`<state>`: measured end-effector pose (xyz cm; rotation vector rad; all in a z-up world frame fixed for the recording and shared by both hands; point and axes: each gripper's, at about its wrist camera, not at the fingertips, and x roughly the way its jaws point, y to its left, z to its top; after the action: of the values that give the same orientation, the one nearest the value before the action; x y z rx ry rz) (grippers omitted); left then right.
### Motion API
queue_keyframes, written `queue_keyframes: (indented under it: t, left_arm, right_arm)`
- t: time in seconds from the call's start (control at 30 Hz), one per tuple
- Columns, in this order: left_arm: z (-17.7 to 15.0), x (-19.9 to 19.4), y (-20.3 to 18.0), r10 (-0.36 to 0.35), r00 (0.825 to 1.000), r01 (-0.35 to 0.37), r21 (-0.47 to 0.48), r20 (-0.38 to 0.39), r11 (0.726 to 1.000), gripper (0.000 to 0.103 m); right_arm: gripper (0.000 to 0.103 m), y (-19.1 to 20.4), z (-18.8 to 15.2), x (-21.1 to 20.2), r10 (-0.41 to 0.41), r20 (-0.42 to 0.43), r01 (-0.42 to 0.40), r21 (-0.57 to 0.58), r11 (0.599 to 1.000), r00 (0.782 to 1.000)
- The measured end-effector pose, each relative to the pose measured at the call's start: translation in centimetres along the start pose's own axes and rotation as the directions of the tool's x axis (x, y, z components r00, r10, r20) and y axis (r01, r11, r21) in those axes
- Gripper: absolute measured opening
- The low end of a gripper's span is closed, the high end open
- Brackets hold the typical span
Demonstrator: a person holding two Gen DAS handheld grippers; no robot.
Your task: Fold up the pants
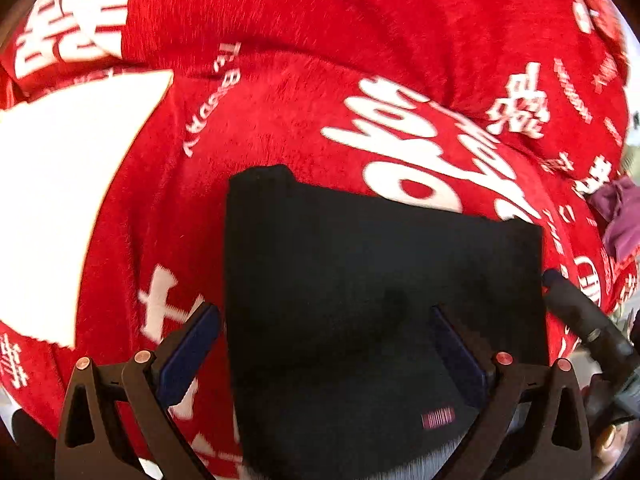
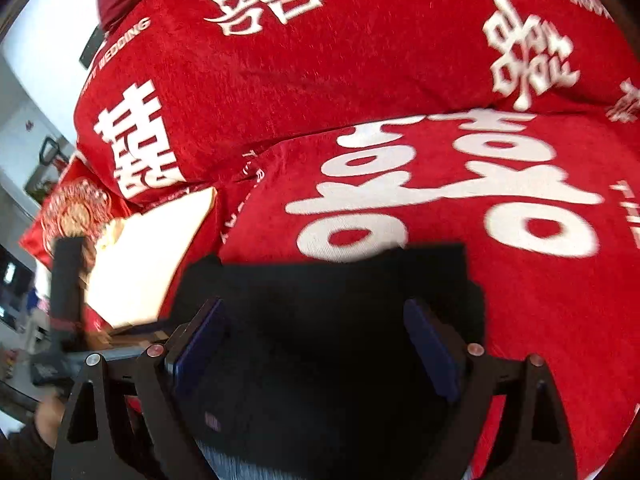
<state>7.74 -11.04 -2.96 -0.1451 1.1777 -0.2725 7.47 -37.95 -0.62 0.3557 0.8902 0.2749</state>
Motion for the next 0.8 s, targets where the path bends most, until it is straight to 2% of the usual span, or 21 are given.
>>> queue_keyframes:
  t: [0.1,0.17,0.23,0.33,0.43,0.5,0.57,0.6,0.67,0.8]
  left_arm:
    - [-2.3,-0.3,-0.4,-0.017,1.0,0.017,0.031,-0.002,0.999,0.103]
    - [-3.3,1.8,-0.6,0.022,0.998,-0.018,0.062,-0.061,0.998,0.103]
    - [-3.5,2.5,0.6,-0.047,0.997,0.046,-0.02,-0.058,0.999,0.103]
    - [-3.6,2.1,1.7,-0.086,0.991,0.076,-0.104,-0.102,0.992,0.103]
    - [-4.7,-0.9,1.2,-0.028,1.0,0.028,-0.02,0.008,0.999,0.103]
    - [-5.6,-1.5,0.5,-0.007,0.999,0.006,0.037,0.037,0.999,0.103]
    - [-6.6,-0.5,-0.3,0.017,1.0,-0.016,0.102,-0.004,0.995,0.103]
    - [-6.9,0.0,-0.6,0.016,1.0,-0.014,0.112,-0.017,0.994,0.103]
    - [-7.3,0.4,-0.4,-0.016,1.0,0.017,0.075,-0.008,0.997,0.103]
    - [-7.2,0.4,-0.5,-0.007,1.0,0.007,0.078,-0.003,0.997,0.103]
  right_arm:
    - [0.092,0.9,-3.4,-1.7,-0.08,-0.002,0.08,-0.068,0.994,0.997]
    - [0.092,1.0,-5.7,-1.4,-0.084,-0.038,0.08,-0.091,0.993,0.996]
    - [0.092,1.1,-6.9,-0.8,-0.116,-0.022,0.112,-0.138,0.984,0.993]
    - [0.092,2.5,-7.4,-0.7,-0.197,-0.021,0.187,-0.237,0.953,0.98]
    - [0.092,3.9,-8.0,-1.5,-0.219,-0.003,0.207,-0.308,0.929,0.976]
    - [0.096,4.3,-8.8,-2.0,-0.232,0.009,0.222,-0.324,0.919,0.973]
    - [0.103,3.9,-9.8,-1.6,-0.251,-0.02,0.233,-0.303,0.924,0.968]
    - [0.103,3.7,-10.2,-1.5,-0.269,-0.009,0.254,-0.3,0.92,0.963]
    - [0.103,4.1,-10.6,-1.3,-0.297,0.008,0.285,-0.313,0.906,0.955]
    - [0.103,4.4,-10.8,-1.0,-0.318,0.009,0.304,-0.327,0.895,0.948]
